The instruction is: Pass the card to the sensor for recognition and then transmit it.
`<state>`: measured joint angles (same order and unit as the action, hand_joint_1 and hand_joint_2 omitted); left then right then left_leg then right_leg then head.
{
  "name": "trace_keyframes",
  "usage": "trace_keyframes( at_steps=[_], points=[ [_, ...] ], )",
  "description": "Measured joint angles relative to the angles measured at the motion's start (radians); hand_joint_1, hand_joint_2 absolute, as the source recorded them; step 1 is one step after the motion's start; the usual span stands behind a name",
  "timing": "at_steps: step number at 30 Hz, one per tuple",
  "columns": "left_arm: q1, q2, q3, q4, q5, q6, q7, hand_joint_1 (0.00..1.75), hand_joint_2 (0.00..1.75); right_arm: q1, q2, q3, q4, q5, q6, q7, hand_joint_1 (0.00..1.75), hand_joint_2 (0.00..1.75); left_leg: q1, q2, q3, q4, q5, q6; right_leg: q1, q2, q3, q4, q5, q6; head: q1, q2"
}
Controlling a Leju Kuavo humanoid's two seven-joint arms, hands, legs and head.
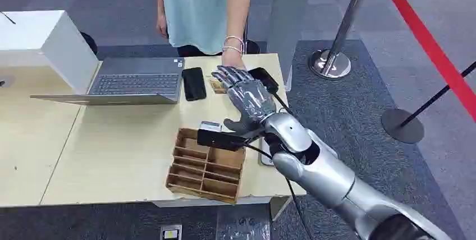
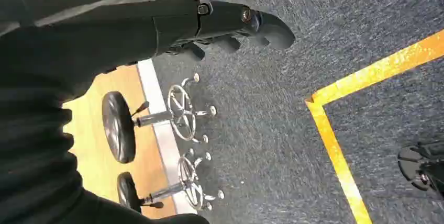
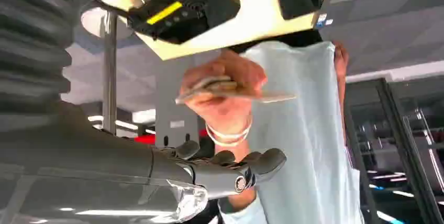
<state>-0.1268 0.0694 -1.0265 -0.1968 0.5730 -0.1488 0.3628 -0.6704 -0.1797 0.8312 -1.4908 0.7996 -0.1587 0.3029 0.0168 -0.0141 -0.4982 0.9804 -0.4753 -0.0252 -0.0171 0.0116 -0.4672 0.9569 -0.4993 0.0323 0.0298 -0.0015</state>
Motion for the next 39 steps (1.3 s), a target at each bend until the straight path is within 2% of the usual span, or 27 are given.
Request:
trace_keyframes(
  at_steps=[16,19,20,21,22,39],
  points=[
    [0.0,0.0,-0.006,0.0,-0.002,0.0,0.0,0.0,1.75,-0.022,0.019,-0.001,0.084,0.001,-0.015,-0.01,0.02,1.75,0.0,0.0,0.0,0.0,0.0,0.0,0.0,0.0,0.0,0.0,0.0,0.0,0.0,0.0],
    [0.0,0.0,-0.006,0.0,-0.002,0.0,0.0,0.0,1.75,-0.023,0.022,-0.001,0.092,0.001,-0.015,-0.01,0.17,1.75,0.0,0.0,0.0,0.0,0.0,0.0,0.0,0.0,0.0,0.0,0.0,0.0,0.0,0.0],
    [0.0,0.0,-0.007,0.0,-0.002,0.0,0.0,0.0,1.75,-0.023,0.022,-0.001,0.094,0.001,-0.015,-0.01,0.51,1.75,0.0,0.0,0.0,0.0,0.0,0.0,0.0,0.0,0.0,0.0,0.0,0.0,0.0,0.0],
    [0.0,0.0,-0.007,0.0,-0.001,0.0,0.0,0.0,1.75,-0.024,0.023,-0.001,0.096,0.001,-0.016,-0.01,1.4,1.75,0.0,0.0,0.0,0.0,0.0,0.0,0.0,0.0,0.0,0.0,0.0,0.0,0.0,0.0],
    [0.0,0.0,-0.007,0.0,-0.001,0.0,0.0,0.0,1.75,-0.024,0.024,-0.001,0.096,0.001,-0.016,-0.01,1.75,1.75,0.0,0.0,0.0,0.0,0.0,0.0,0.0,0.0,0.0,0.0,0.0,0.0,0.0,0.0],
    [0.0,-0.001,-0.016,0.0,0.0,0.0,-0.003,0.0,1.75,-0.028,0.031,-0.002,0.116,-0.044,-0.023,-0.032,1.75,1.75,0.0,0.0,0.0,0.0,0.0,0.0,0.0,0.0,0.0,0.0,0.0,0.0,0.0,0.0]
  ],
)
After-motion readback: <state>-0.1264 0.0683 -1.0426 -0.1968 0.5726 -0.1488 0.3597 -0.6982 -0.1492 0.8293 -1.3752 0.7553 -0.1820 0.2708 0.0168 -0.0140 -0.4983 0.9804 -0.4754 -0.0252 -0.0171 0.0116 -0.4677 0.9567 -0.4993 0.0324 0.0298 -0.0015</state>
